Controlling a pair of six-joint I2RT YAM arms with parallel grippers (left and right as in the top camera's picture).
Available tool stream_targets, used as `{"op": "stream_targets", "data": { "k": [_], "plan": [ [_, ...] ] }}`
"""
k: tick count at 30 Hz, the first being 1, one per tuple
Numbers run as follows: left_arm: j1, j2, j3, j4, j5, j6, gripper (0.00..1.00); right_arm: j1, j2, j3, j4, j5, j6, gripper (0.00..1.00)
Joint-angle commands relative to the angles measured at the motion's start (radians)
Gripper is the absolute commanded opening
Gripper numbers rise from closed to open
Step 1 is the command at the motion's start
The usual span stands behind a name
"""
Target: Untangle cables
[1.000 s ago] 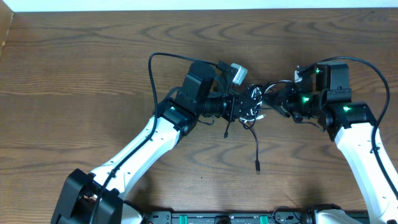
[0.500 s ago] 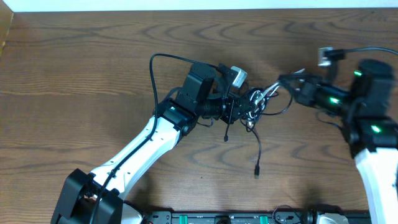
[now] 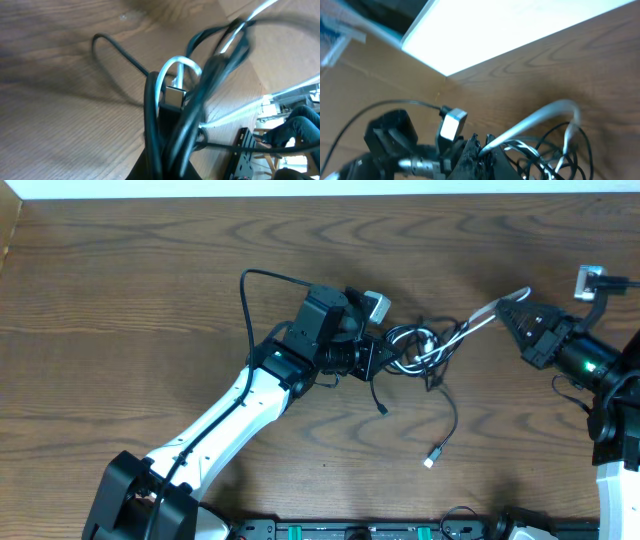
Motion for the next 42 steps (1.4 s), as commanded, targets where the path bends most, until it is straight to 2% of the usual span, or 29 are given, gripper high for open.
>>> {"op": "stream_targets", "data": {
  "k": [1,5,9,14,18,21,24,27,31,34,40,42],
  "plan": [
    [-0.018,0.002,0.014,0.051,0.013,0.021,0.08,0.01,0.006,0.01,0.004,-0.01,0.069,0.01],
    [-0.082,0.002,0.014,0.187,0.078,0.021,0.08,0.057,0.033,0.009,0.013,0.016,0.059,0.01],
    [-0.138,0.002,0.014,0.141,0.007,0.039,0.08,0.068,0.043,0.009,0.085,0.017,0.044,0.01],
    [-0.153,0.002,0.014,-0.106,-0.29,0.077,0.08,0.052,0.043,0.009,0.319,-0.15,0.093,0.01],
    [-0.15,0.002,0.014,-0.2,-0.488,0.076,0.08,0.049,0.043,0.009,0.408,-0.221,0.106,0.01],
    [-0.149,0.002,0.014,-0.183,-0.499,0.067,0.08,0.049,0.043,0.009,0.345,-0.213,0.065,0.01],
    [-0.149,0.002,0.014,-0.159,-0.499,0.057,0.07,0.049,0.043,0.009,0.211,-0.143,-0.009,0.01],
    [-0.149,0.002,0.014,-0.138,-0.497,0.056,0.08,0.049,0.043,0.009,-0.004,0.076,-0.029,0.01],
    [-0.149,0.002,0.014,-0.123,-0.449,0.054,0.07,0.049,0.043,0.009,-0.189,0.307,-0.028,0.05],
    [-0.149,0.002,0.014,-0.099,-0.377,0.054,0.08,0.049,0.043,0.009,-0.281,0.417,-0.028,0.12],
    [-0.149,0.001,0.014,-0.014,-0.296,-0.003,0.08,0.05,0.043,0.009,-0.374,0.49,-0.037,0.36],
    [-0.149,0.002,0.014,-0.003,-0.291,-0.003,0.08,0.051,0.043,0.009,-0.388,0.476,-0.062,0.37]
  ]
}}
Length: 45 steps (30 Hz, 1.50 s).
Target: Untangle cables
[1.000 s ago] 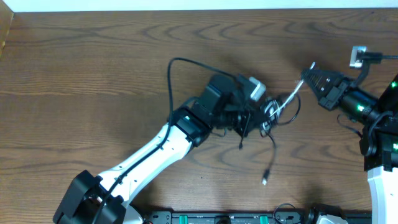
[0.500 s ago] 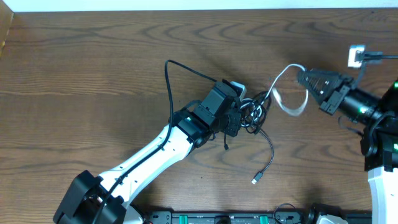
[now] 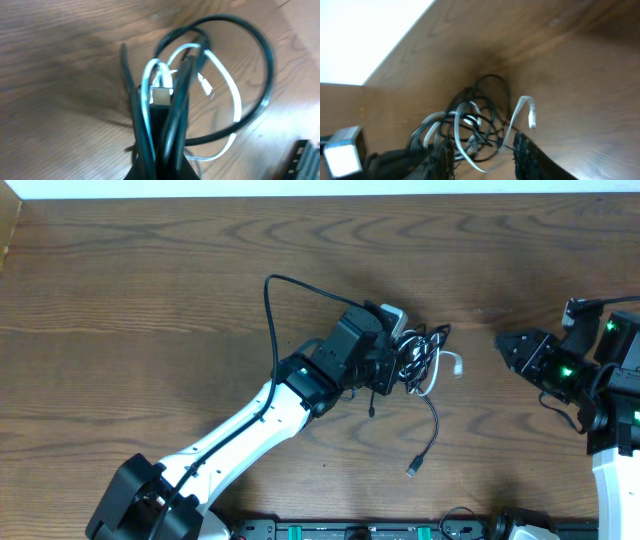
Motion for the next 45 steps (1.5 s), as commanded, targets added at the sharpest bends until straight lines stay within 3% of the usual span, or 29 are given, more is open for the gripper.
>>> {"op": "stream_targets", "data": {
  "k": [1,4,7,10,16,18,21,38,41,45],
  "plan": [
    [0.003,0.002,0.011,0.02,0.047,-0.024,0.08,0.002,-0.006,0.008,-0.019,0.022,-0.066,0.38],
    [0.003,0.002,0.011,0.013,0.046,-0.023,0.1,0.018,-0.006,0.008,-0.041,-0.051,-0.14,0.42],
    [0.003,0.002,0.011,0.003,0.045,-0.023,0.32,0.036,-0.006,0.008,-0.057,-0.066,-0.172,0.44],
    [0.003,0.002,0.011,-0.008,0.018,-0.023,0.37,0.053,-0.006,0.008,-0.063,-0.066,-0.171,0.44],
    [0.003,0.002,0.011,-0.098,-0.09,-0.023,0.36,0.076,-0.006,0.008,-0.063,-0.066,-0.171,0.48],
    [0.003,0.002,0.011,-0.115,-0.09,-0.024,0.22,0.084,-0.006,0.008,-0.063,-0.066,-0.171,0.5],
    [0.003,0.002,0.011,-0.127,-0.09,-0.024,0.08,0.098,-0.006,0.008,-0.063,-0.066,-0.171,0.51],
    [0.002,0.024,0.011,-0.133,-0.09,-0.024,0.08,0.115,-0.005,0.007,-0.116,-0.059,-0.172,0.54],
    [0.002,0.055,0.011,-0.141,-0.09,-0.027,0.22,0.115,-0.006,0.007,-0.134,-0.055,-0.172,0.53],
    [0.002,0.103,0.011,-0.14,-0.09,-0.09,0.22,0.115,-0.006,0.007,-0.13,-0.054,-0.172,0.53]
  ]
}}
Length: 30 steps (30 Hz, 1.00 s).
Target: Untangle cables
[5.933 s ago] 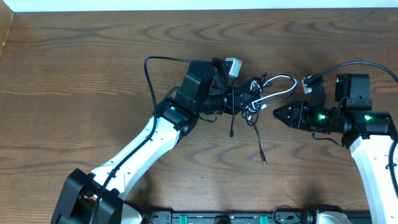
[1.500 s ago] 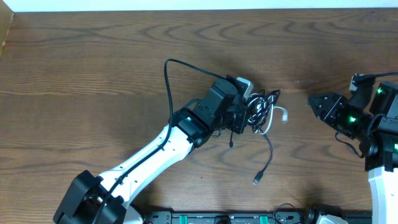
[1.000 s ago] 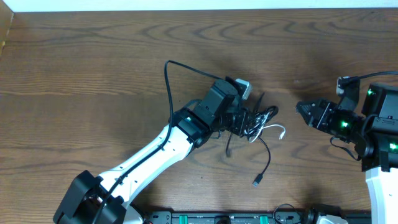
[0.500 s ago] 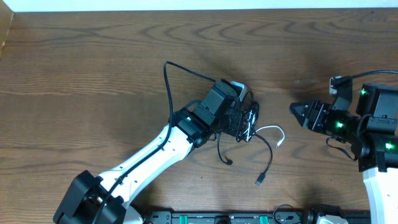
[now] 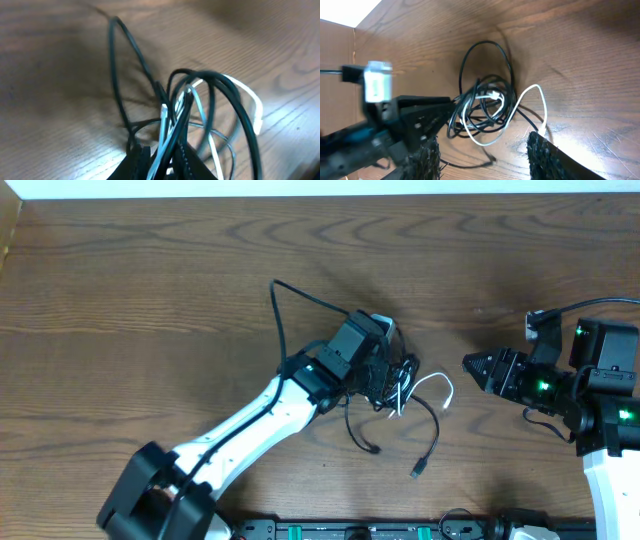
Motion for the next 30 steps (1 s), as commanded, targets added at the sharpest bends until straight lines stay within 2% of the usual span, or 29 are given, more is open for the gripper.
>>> {"op": "stream_targets", "data": {
  "k": [1,2,3,13,16,22,30],
  "plan": [
    [0.002,0.05,0.011,-0.006,-0.006,-0.048,0.21,0.003,-0.005,0.007,0.003,0.0,-0.015,0.53],
    [0.002,0.057,0.011,-0.006,0.0,-0.048,0.13,0.003,-0.006,0.007,0.003,0.003,-0.015,0.54],
    [0.002,0.062,0.011,-0.006,0.013,-0.048,0.1,0.003,-0.006,0.007,0.003,0.012,-0.015,0.54],
    [0.014,0.052,0.015,-0.002,0.028,-0.05,0.08,0.003,-0.005,0.007,-0.031,0.032,-0.015,0.56],
    [0.048,0.006,0.028,-0.002,0.037,-0.092,0.07,0.003,-0.005,0.007,-0.069,0.032,-0.016,0.56],
    [0.164,-0.158,0.035,0.042,0.232,-0.119,0.07,0.003,-0.006,0.007,-0.114,-0.01,-0.041,0.55],
    [0.261,-0.288,0.035,0.064,0.287,-0.366,0.08,0.062,-0.003,-0.021,-0.101,-0.036,-0.048,0.55]
  ]
}}
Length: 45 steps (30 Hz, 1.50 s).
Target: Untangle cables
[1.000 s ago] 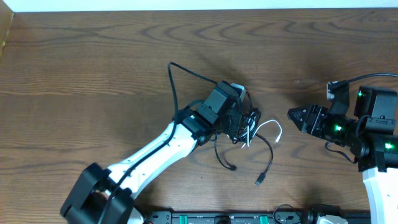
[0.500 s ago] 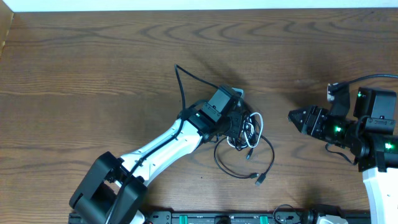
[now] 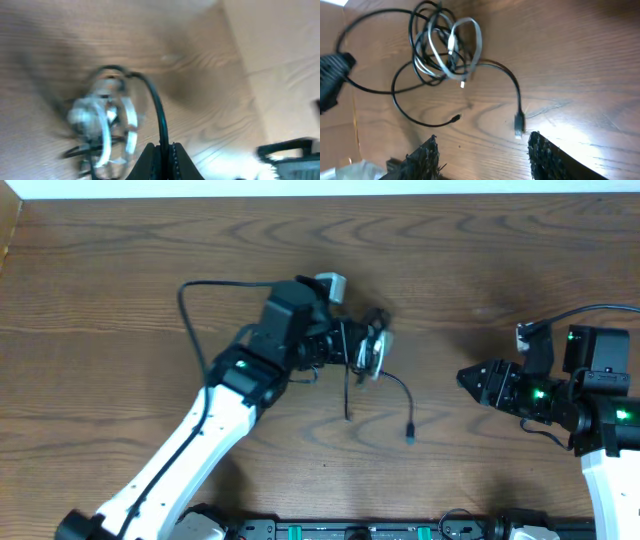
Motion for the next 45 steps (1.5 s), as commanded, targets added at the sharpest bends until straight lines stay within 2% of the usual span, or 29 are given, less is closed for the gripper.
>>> {"op": "stream_targets", "data": {
  "k": [1,5,8,10,15,20,23,26,29,38,39,40,42,45],
  "plan": [
    [0.035,-0.045,0.028,0.031,0.051,-0.166,0.07,0.042,-0.001,-0.026,0.005,-0.027,-0.023,0.55],
    [0.046,-0.077,0.028,0.086,0.058,-0.192,0.08,0.073,0.004,-0.053,0.022,-0.031,-0.02,0.55],
    [0.046,-0.087,0.028,0.104,0.072,-0.192,0.08,0.099,0.011,-0.085,0.073,-0.103,-0.019,0.56],
    [0.046,-0.084,0.027,0.095,0.073,-0.191,0.08,0.118,0.018,-0.12,0.145,-0.168,-0.019,0.57],
    [0.046,-0.077,0.027,0.066,0.072,-0.175,0.08,0.154,0.049,-0.206,0.295,-0.173,0.006,0.58],
    [0.046,-0.071,0.022,-0.018,0.06,-0.149,0.08,0.183,0.105,-0.27,0.462,-0.253,0.071,0.46],
    [0.046,-0.064,0.01,-0.118,-0.021,-0.076,0.08,0.203,0.142,-0.28,0.527,-0.262,0.102,0.45],
    [0.046,-0.04,0.004,-0.245,-0.16,-0.071,0.08,0.224,0.182,-0.28,0.58,-0.262,0.129,0.45],
    [0.046,0.007,0.004,-0.316,-0.211,-0.071,0.08,0.25,0.212,-0.28,0.616,-0.261,0.14,0.44],
    [0.041,0.211,0.004,-0.32,-0.188,-0.09,0.08,0.327,0.262,-0.28,0.651,-0.157,0.195,0.4],
    [0.041,0.233,0.004,-0.321,-0.178,-0.09,0.13,0.33,0.263,-0.28,0.651,-0.146,0.199,0.4],
    [0.041,0.249,0.004,-0.321,-0.169,-0.089,0.22,0.331,0.263,-0.28,0.651,-0.14,0.199,0.4],
    [0.041,0.277,0.004,-0.32,-0.164,-0.086,0.31,0.332,0.263,-0.28,0.65,-0.128,0.199,0.4],
    [0.041,0.303,0.004,-0.32,-0.164,-0.086,0.31,0.332,0.264,-0.28,0.645,-0.123,0.199,0.38]
  ]
}}
